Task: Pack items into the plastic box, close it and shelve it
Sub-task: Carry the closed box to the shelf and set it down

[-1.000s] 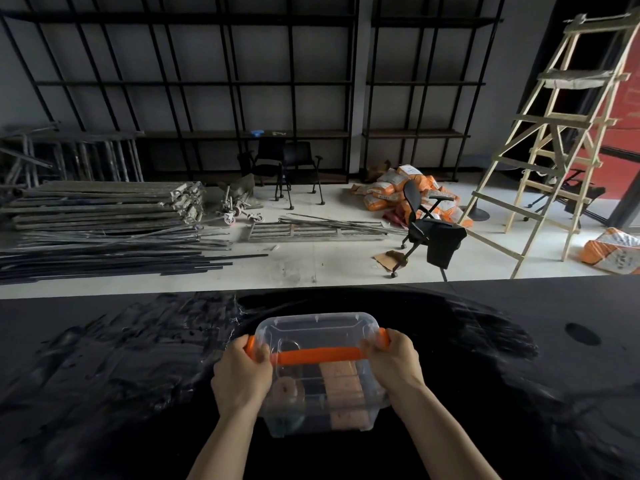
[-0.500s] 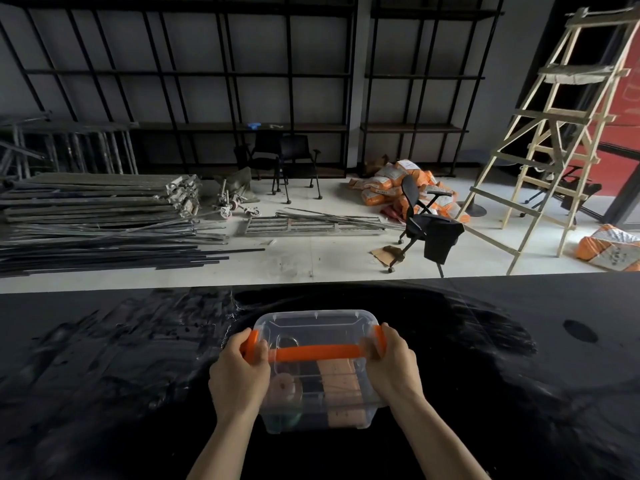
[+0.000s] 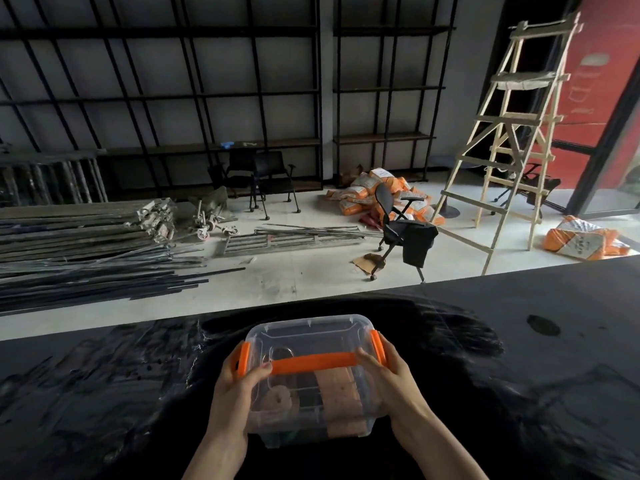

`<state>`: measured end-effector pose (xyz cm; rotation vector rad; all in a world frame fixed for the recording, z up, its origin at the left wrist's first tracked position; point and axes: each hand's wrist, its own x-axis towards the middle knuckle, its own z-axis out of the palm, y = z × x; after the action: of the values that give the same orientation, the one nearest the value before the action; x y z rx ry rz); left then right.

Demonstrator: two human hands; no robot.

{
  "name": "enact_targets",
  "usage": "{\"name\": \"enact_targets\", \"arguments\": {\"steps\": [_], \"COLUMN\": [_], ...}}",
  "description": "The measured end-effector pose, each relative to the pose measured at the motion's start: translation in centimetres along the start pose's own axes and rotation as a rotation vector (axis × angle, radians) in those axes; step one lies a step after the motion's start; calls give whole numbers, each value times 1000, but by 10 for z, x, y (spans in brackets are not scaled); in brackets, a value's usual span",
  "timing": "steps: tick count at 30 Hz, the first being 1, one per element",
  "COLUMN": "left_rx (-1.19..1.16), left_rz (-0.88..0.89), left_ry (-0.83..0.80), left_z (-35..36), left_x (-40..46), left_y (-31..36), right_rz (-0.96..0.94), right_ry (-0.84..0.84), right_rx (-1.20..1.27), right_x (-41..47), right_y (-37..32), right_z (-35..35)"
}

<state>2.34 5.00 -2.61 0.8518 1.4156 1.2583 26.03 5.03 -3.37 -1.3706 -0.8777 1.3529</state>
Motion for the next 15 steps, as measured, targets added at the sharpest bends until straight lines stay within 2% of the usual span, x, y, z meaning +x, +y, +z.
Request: {"name": "enact_targets", "arguments": {"steps": [5,10,15], "left_rx": [-5,44,42], "left_rz": [-7,42,8], "left_ry": [-127,-390,-693], "left_z": [57,136,208], "left_x": [-5,-26,-67], "left_y": [3,1,-5], "right_rz": [-80,-136,-164], "right_ry": [111,360,624], "right_rx": [12,15,53], "right_x": [-14,-58,-134], "right_y": [-14,-19,-18], "right_z": [-58,-133,-193]}}
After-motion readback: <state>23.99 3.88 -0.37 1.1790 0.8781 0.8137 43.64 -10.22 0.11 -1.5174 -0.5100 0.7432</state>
